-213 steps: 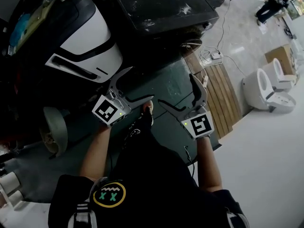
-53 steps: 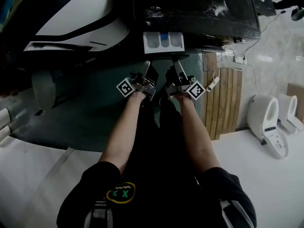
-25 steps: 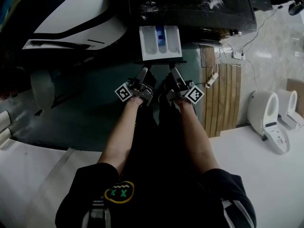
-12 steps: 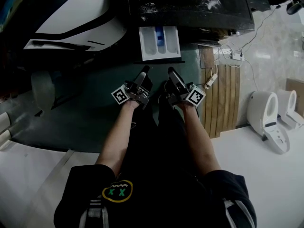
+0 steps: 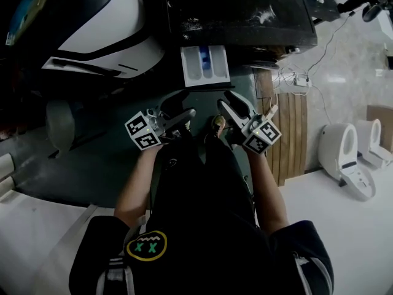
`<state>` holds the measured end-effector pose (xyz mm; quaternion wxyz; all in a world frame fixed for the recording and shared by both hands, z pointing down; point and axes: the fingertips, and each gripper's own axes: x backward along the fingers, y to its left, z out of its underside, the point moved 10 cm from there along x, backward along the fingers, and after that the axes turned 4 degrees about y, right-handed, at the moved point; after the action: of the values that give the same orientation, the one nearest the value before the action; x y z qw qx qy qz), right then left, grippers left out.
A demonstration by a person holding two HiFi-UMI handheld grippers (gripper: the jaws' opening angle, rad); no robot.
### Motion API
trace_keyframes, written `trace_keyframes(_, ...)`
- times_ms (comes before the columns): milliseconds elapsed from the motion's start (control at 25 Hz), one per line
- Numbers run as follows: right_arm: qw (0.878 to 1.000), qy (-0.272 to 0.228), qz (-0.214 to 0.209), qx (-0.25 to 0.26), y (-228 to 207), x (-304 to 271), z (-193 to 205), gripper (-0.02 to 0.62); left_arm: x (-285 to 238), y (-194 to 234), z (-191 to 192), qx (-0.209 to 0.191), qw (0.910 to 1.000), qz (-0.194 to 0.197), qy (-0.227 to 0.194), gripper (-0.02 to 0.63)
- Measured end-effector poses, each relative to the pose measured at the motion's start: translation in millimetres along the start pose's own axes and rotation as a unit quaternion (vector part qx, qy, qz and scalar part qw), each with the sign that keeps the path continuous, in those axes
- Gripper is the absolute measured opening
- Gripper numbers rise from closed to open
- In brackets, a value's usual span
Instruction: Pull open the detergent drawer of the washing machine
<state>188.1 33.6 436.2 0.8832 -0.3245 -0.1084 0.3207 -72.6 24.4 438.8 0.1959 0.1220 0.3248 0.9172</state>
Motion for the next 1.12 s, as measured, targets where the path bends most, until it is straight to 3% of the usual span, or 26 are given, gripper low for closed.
trace_keyframes(80, 0.999, -0.019, -0.004, 0.047, 24.3, -7.7, -29.3, 0.192, -7.2, -19.4, -29.3, -0.066, 0.9978, 0.001, 0.008, 0.284)
trace_keyframes(200, 0.992, -0.035, -0.003, 0.122, 56.6, -16.6, -66.6, 0.187, -18.5, -45.6, -67.7, -0.155, 0.9878, 0.003, 0.020, 0.275)
trace_keyframes(360, 0.974, -0.030, 0.010, 0.223, 91.5, -26.8, -103.5, 0.173, -32.3, -75.5, -107.7, -0.263, 0.9640, 0.004, 0.038, 0.253)
trace_keyframes(520, 0.954, -0.043, 0.009, 0.298, 126.2, -34.1, -134.5, 0.156, -39.3, -103.1, -140.8, -0.337, 0.9404, 0.013, 0.047, 0.241)
trace_keyframes(600, 0.944, -0.049, 0.013, 0.326, 142.2, -36.4, -148.2, 0.142, -41.6, -118.7, -155.7, -0.360, 0.9312, 0.007, 0.058, 0.227)
trace_keyframes(800, 0.925, -0.051, 0.023, 0.377, 171.6, -39.4, -169.3, 0.119, -43.7, -150.6, -187.5, -0.387, 0.9215, -0.002, 0.038, 0.183)
trace_keyframes(1120, 0.911, -0.052, 0.028, 0.409, 194.8, -42.3, -177.3, 0.064, -38.6, -166.6, -200.7, -0.419, 0.9074, -0.012, 0.030, 0.068)
